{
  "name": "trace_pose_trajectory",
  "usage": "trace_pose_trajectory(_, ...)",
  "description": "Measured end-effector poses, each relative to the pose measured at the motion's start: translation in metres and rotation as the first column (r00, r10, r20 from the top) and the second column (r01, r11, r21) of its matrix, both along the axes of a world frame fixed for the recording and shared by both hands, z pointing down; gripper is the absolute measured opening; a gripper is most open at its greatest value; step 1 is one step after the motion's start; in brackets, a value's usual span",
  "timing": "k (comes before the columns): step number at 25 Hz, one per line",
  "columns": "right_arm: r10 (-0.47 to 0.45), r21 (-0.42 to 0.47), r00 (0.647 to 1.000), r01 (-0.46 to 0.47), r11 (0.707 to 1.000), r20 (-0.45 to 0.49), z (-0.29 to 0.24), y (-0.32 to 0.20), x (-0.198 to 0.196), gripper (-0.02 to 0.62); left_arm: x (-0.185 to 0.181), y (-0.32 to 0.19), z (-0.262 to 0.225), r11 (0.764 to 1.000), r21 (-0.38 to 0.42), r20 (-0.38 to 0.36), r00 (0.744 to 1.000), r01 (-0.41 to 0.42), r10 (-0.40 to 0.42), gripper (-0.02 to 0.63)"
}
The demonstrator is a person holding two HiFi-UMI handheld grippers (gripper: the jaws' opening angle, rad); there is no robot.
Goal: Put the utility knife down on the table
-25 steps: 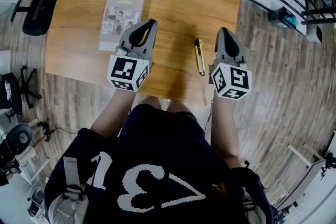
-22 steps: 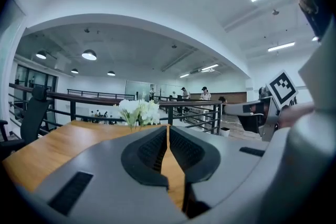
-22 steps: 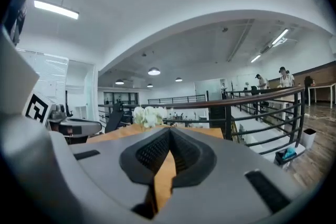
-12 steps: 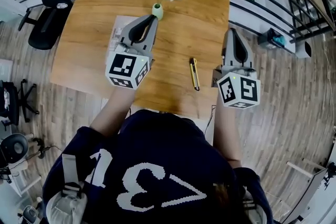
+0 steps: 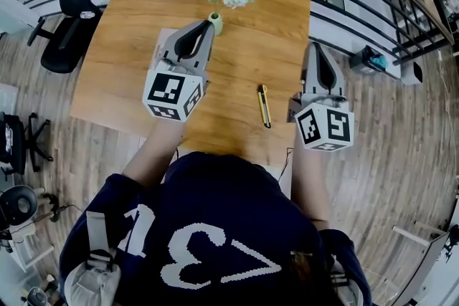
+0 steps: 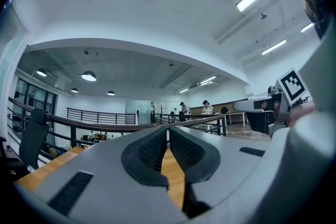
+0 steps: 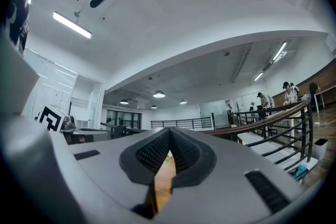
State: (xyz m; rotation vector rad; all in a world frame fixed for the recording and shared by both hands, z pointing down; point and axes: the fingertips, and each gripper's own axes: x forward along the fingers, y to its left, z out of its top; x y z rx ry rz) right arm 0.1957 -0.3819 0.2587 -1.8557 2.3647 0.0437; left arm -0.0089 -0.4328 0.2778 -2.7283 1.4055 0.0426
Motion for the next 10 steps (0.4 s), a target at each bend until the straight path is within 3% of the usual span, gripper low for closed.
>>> trace_pose_trajectory(10,-0.003,0.009,1.000,0.002,1.000,0.004,-0.0003,0.0037,-0.0010,0.025,0.0049,0.0023,-0.0034,1.000,0.009,-0.010,1.000,-0.003,0.003,0.028)
